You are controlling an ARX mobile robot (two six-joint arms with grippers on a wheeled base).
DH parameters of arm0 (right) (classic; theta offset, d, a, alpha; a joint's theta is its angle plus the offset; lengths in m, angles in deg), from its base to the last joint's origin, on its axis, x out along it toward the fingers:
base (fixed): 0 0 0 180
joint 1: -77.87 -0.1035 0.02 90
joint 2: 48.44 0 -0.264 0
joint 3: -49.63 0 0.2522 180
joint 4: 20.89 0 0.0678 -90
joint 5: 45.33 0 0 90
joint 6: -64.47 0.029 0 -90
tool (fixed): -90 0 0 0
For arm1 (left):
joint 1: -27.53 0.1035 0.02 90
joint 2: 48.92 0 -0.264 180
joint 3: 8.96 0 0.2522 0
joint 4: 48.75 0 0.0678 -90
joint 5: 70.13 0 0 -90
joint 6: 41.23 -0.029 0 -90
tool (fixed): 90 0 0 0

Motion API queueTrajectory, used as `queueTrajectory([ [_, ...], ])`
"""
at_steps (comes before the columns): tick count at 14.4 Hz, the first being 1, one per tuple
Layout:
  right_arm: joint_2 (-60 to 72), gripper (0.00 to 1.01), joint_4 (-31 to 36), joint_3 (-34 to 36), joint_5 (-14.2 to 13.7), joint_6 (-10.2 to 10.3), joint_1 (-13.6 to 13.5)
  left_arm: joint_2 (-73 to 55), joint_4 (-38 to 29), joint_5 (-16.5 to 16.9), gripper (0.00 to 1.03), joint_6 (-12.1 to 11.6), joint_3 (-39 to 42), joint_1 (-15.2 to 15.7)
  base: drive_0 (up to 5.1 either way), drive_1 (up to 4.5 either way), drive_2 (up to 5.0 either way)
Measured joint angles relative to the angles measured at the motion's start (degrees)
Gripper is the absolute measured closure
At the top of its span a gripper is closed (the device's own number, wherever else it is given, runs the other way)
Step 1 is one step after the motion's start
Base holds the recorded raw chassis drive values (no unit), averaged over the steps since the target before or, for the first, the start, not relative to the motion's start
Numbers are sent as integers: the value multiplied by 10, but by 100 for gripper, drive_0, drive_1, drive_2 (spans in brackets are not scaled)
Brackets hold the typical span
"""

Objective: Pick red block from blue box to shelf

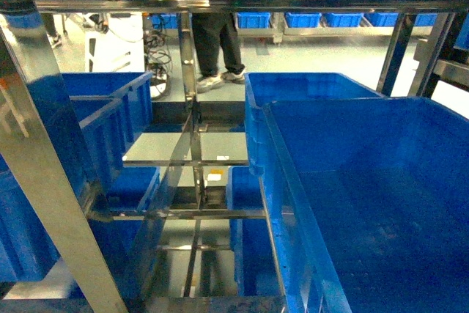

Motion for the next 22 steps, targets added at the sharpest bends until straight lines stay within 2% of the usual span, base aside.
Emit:
queueTrajectory([
  [22, 0, 74, 0, 0, 0, 0, 0, 0, 0, 0, 5, 0, 0, 0, 0, 0, 0],
])
